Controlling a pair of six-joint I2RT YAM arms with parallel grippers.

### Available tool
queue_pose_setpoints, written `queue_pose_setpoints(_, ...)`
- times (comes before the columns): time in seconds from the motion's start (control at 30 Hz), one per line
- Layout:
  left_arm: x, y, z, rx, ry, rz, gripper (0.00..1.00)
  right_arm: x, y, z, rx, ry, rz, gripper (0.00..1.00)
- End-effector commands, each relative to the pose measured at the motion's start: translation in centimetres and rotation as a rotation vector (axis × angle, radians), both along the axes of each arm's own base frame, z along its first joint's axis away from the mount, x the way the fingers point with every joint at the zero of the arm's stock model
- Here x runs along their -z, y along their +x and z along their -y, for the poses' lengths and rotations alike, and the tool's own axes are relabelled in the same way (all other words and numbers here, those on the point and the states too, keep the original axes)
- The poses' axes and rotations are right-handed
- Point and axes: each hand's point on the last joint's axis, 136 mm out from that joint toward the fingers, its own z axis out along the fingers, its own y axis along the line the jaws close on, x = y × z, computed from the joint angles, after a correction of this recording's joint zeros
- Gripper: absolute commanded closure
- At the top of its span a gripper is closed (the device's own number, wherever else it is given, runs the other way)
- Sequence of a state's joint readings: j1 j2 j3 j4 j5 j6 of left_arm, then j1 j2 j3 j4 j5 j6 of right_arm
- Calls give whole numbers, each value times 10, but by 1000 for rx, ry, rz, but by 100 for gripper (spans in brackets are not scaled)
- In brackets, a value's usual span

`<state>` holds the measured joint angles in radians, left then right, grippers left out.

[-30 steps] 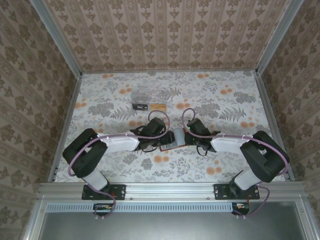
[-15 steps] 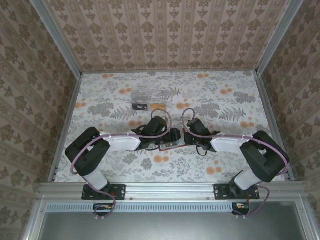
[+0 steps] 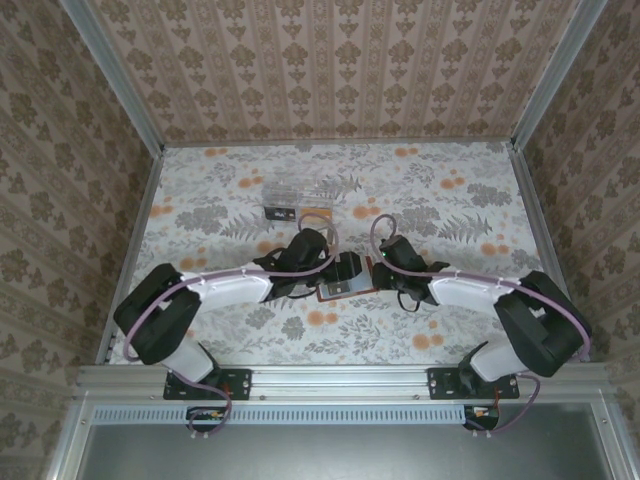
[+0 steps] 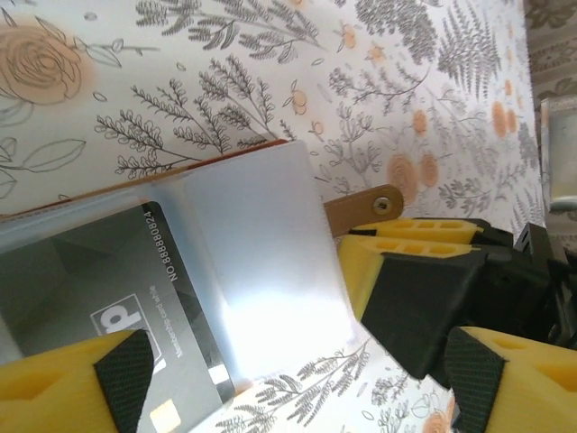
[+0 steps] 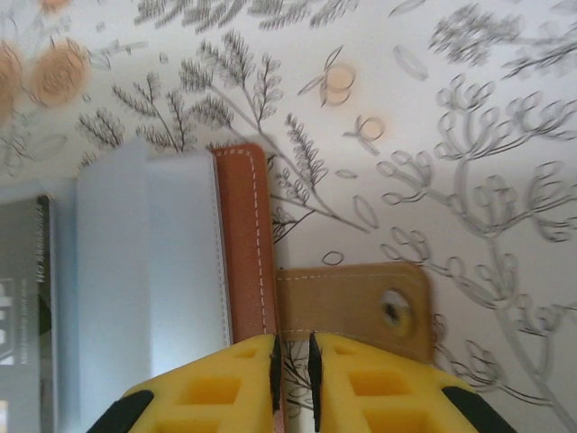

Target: Take the credit cards out of the card holder

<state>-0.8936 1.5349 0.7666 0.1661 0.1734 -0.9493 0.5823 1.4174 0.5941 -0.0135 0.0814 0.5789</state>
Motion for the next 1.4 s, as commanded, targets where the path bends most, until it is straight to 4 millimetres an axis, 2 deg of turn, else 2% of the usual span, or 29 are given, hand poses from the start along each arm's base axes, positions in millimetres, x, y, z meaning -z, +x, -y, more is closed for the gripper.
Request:
queue_pose_setpoints(0.0, 1, 2, -23, -28, 56, 23, 20, -26, 0, 10, 7, 2, 65, 77)
queue_pose_setpoints(0.07, 6, 2, -31, -44, 66, 15, 29, -42, 1, 1, -29, 49, 100, 76)
queue_pose_setpoints(0.13, 12, 1, -38, -59, 77, 0, 45, -55, 1, -13, -86, 108, 112, 75)
queue_pose_setpoints(0.3, 29, -2, -44, -72, 100, -32, 75, -60, 0, -48, -186, 243, 61, 81)
queue_pose_setpoints(0.37, 36, -4, -46, -74, 112, -46, 80, -58, 0, -59, -209, 291, 34, 83)
queue_pose_setpoints(0.5, 47, -5, -46, -73, 127, -66, 82, -45, 1, -76, -231, 354, -33, 81)
queue_pose_setpoints(0.8, 66, -10, -52, -76, 159, -105, 83, -16, 3, -94, -223, 423, -154, 81)
queue_pose_setpoints(1.2, 77, -16, -55, -80, 179, -136, 84, 10, 4, -95, -185, 411, -224, 79)
queue_pose_setpoints(1.37, 77, -16, -53, -75, 178, -135, 84, 12, 3, -100, -198, 441, -237, 80)
